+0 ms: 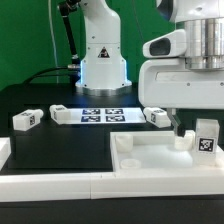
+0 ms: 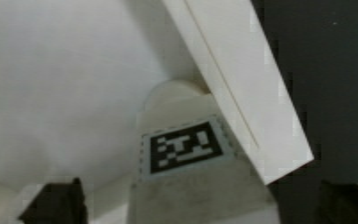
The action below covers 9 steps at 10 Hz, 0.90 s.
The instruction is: Assemble square table
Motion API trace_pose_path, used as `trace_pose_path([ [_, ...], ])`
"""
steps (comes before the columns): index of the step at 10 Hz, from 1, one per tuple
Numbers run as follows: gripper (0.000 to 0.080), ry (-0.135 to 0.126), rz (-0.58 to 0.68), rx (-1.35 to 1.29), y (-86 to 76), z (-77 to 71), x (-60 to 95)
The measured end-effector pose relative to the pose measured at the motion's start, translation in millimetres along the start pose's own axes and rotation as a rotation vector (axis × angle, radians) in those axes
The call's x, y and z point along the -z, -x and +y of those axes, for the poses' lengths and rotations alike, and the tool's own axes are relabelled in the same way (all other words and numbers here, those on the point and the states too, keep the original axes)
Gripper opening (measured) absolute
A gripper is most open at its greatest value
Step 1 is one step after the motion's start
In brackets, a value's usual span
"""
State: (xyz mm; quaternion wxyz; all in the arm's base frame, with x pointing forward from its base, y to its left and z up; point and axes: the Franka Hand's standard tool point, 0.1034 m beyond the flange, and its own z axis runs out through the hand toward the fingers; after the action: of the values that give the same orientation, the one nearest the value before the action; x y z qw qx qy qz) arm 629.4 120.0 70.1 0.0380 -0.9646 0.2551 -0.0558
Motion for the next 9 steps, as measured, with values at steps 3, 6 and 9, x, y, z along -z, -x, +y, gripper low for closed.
trace_pose_path([
  [3, 0.0396, 0.0, 0.0, -0.065, 0.1, 0.0, 0.0],
  [6, 0.0291, -0.001, -0.002, -0.278, 0.2, 0.4, -0.3],
  [9, 0.0291, -0.004, -0.062, -0.783, -2.4, 5.1, 1.8],
])
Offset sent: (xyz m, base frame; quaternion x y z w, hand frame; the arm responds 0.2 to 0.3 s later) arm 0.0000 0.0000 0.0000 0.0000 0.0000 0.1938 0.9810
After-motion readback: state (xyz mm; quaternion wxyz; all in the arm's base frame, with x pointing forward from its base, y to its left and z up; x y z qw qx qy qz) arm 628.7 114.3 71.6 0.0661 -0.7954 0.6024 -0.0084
